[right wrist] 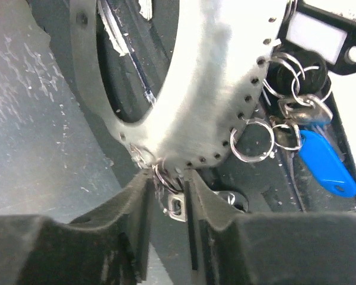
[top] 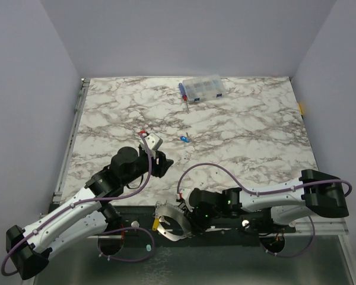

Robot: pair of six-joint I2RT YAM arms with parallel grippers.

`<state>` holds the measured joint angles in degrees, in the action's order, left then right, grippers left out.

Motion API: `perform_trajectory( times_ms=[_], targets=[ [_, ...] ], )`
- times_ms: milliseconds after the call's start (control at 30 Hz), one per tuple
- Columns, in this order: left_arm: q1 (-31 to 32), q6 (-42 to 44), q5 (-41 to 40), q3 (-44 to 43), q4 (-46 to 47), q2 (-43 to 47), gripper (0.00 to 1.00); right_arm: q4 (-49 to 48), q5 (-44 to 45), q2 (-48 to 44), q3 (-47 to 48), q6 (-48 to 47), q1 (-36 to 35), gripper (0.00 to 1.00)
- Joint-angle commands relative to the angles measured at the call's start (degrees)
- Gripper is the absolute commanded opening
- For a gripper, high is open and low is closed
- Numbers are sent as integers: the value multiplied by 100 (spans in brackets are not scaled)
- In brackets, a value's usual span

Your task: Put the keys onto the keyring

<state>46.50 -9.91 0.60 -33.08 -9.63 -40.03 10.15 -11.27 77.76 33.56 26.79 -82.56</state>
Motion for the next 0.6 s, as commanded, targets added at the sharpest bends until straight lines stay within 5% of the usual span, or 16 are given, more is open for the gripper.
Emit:
perform_trajectory(
  times_ms=[0, 233, 567],
  targets=[
    [-20, 67, 96, -128, -113, 39, 59, 100, -134, -40, 34, -76, -62, 26],
    [-21, 68, 98, -128, -111, 24, 59, -92, -228, -72, -13, -120, -62, 4],
    [-18, 77, 403, -146, -88, 79, 59, -131, 811, -1280, 87, -52, -64, 1]
  ],
)
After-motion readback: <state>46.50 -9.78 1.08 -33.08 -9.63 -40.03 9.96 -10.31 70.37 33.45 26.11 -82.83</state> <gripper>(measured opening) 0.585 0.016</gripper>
